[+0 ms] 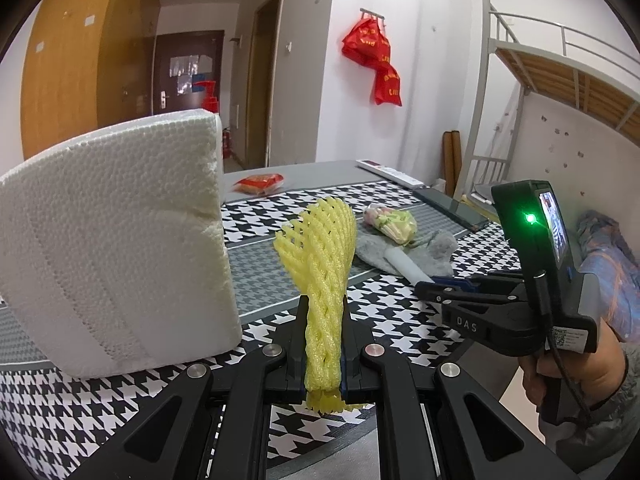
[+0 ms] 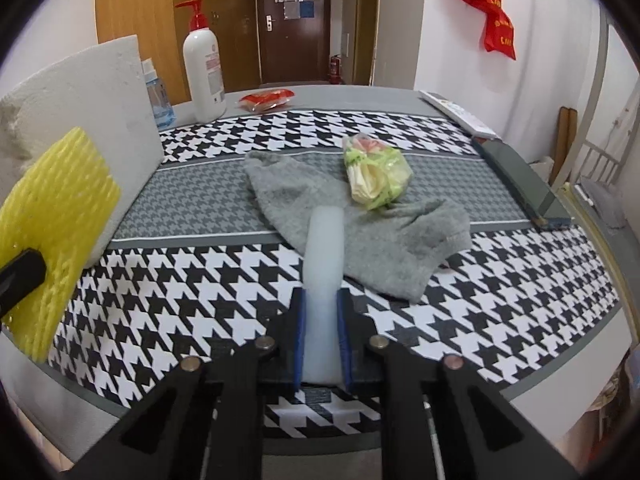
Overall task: Organize soft objects
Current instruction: 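Lift the tube with the right gripper while the left gripper carries the net toward the box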
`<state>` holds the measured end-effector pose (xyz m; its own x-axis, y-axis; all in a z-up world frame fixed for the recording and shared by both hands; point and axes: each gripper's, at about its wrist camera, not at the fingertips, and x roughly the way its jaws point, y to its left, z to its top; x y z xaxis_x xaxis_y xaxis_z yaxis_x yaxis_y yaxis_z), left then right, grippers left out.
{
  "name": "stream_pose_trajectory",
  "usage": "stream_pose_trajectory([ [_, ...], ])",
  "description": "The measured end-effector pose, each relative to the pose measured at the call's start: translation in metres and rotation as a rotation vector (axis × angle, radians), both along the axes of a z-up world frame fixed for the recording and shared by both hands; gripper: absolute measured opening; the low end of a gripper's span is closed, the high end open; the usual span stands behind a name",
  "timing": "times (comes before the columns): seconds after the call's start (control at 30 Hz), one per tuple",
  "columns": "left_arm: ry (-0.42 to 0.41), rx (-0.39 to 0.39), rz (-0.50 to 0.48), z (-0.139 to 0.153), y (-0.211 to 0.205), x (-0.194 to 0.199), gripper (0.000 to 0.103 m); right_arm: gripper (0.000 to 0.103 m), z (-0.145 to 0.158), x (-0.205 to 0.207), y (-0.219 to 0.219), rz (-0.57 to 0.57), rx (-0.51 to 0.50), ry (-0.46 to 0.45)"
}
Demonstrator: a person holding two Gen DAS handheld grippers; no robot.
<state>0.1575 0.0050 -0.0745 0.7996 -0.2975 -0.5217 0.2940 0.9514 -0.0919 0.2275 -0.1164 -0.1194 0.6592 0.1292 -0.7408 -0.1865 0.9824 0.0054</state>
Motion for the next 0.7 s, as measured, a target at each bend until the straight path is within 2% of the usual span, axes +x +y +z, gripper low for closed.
stream_pose_trajectory([
  [0.13,-0.017,0.007,-0.004,0.004,0.003,-0.002,0.011,0.014,0.005,-0.001,-0.007,0.007,0.043,-0.011],
  [0.37,-0.04,0.014,0.003,0.012,0.002,-0.005,0.011,0.014,0.03,-0.02,-0.009,0.04,0.105,-0.091],
  [0.7,-0.064,0.02,0.001,0.024,-0.003,-0.007,0.011,0.014,0.055,-0.035,-0.015,0.055,0.143,-0.165],
])
